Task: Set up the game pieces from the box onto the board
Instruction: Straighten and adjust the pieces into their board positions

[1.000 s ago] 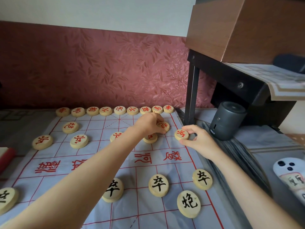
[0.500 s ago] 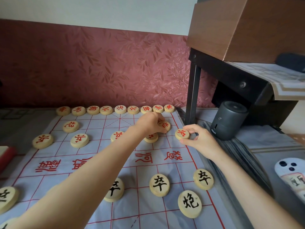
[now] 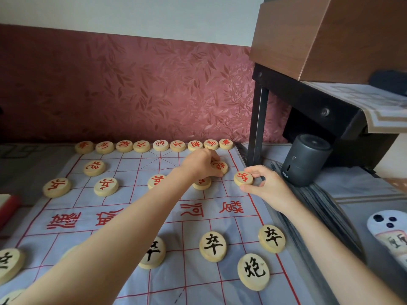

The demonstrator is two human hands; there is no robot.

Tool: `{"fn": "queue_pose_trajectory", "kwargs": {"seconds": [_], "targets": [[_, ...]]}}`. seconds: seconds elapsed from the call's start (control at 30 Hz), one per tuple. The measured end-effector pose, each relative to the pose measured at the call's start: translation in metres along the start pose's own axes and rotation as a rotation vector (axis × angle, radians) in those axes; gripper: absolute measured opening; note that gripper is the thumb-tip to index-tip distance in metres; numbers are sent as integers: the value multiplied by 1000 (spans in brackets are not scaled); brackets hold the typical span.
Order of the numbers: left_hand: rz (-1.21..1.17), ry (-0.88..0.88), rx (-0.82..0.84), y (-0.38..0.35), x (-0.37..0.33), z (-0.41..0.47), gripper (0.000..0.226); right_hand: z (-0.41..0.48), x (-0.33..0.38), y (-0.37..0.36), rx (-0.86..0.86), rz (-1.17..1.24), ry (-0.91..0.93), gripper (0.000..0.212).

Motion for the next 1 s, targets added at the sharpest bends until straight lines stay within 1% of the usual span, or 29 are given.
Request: {"fn": "queue_pose_trajectory", "kwargs": {"seconds": [0.2,0.87,1.0], "targets": [[-25,12,-10,-1,1,0,53,0,0,-1,-14,13,10,45],[-40,15,-21,1,0,-2,55,-1,5,2,8,-29,14,48],[-64,28,-11,1,1,-2,59,-1,4,1,4,-29,12,49]]}}
Point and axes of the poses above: each hand's wrist, its own z-axis towards the middle knuckle, its own y-axis out of the back of the hand, x = y × z, the point moved 2 cm from there along z, towards the middle knuckle, and after that the axes turned 11 degrees about -x, right-handed, at the moved point
